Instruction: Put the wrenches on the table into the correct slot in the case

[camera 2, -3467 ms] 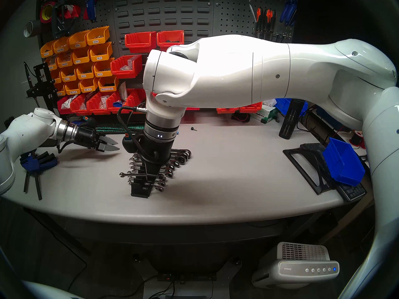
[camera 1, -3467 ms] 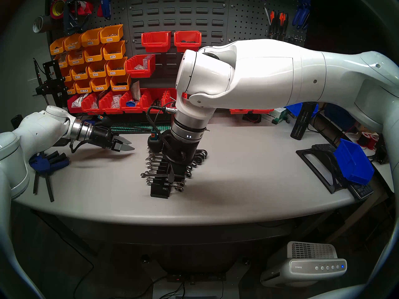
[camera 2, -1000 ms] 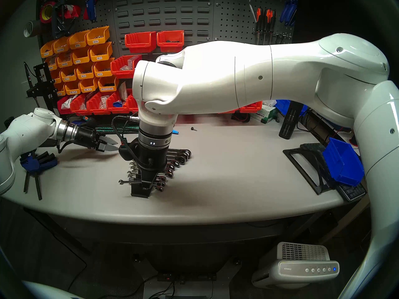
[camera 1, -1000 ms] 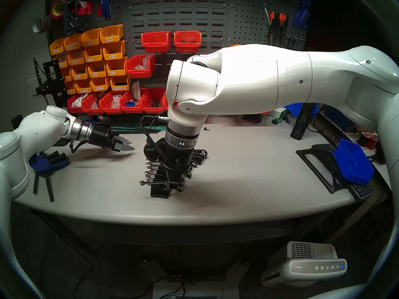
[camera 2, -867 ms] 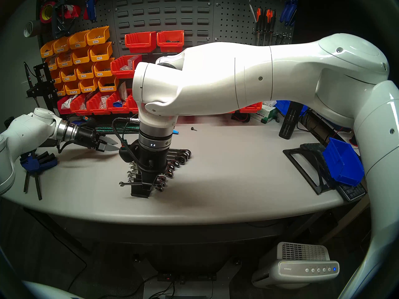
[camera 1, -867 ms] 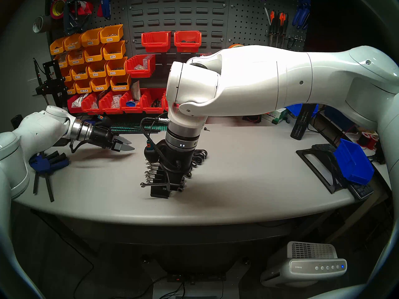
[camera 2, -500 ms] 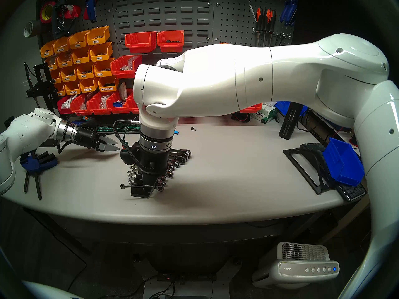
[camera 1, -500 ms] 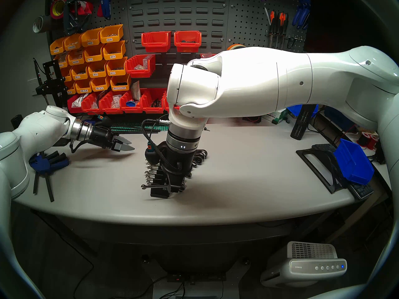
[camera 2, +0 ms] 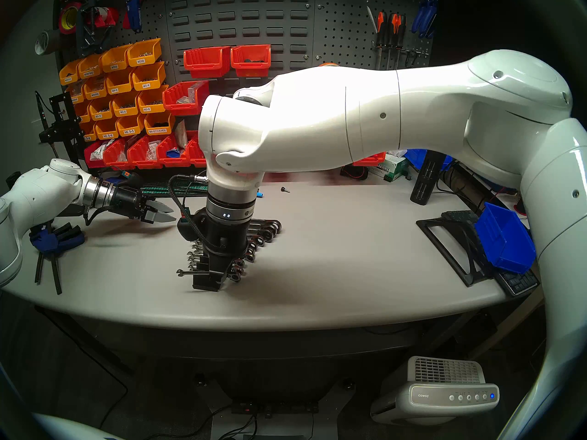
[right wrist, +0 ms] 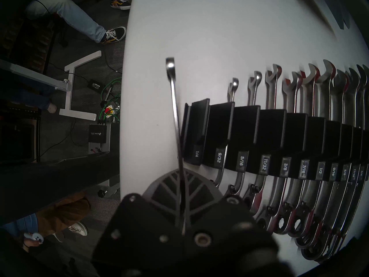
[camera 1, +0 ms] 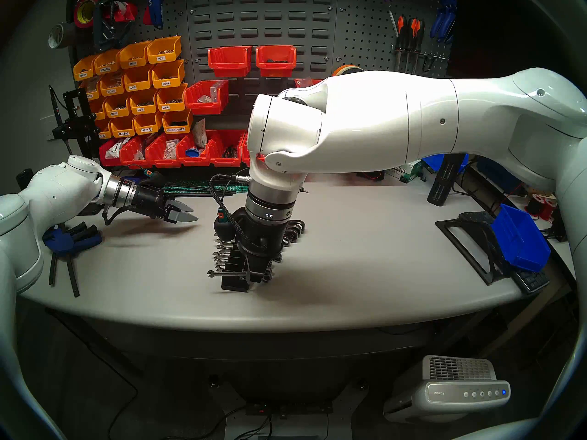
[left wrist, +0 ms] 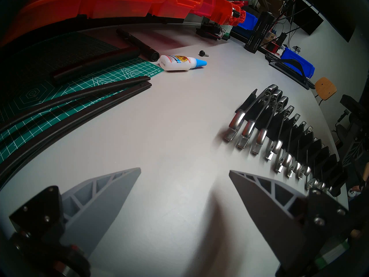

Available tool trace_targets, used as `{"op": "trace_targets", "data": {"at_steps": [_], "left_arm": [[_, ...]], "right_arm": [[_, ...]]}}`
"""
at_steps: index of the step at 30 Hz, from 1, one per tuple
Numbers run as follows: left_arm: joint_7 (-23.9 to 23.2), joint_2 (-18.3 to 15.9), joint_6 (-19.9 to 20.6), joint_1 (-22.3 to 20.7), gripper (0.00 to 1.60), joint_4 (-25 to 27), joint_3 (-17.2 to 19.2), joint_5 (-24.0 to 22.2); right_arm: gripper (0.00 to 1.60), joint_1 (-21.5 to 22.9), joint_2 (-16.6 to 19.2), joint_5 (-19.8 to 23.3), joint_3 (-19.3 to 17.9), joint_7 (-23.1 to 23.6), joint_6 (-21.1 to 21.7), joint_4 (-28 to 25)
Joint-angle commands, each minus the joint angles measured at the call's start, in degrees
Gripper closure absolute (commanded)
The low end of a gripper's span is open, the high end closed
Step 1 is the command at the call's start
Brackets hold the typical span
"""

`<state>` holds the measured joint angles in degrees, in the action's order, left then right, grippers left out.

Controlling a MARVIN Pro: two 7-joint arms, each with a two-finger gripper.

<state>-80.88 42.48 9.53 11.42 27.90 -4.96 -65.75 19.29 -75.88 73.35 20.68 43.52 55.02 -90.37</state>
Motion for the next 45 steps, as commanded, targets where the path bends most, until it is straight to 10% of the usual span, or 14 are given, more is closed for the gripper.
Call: {"op": "trace_targets", "data": {"at_steps": [1,45], "left_arm": [[-0.1,0.1,-0.1,-1.6,0.00,-0.1,0.6,-0.1],[-0.1,0.1,-0.1,-1.6,0.00,-0.1,0.6,-0.1]], "right_arm": [[1.60,1.3,0.5,1.0,-0.3,-0.3,0.0,-0.5],[1.60,2.7,0.1,4.6,1.5,-6.4,0.0,1.6]]}}
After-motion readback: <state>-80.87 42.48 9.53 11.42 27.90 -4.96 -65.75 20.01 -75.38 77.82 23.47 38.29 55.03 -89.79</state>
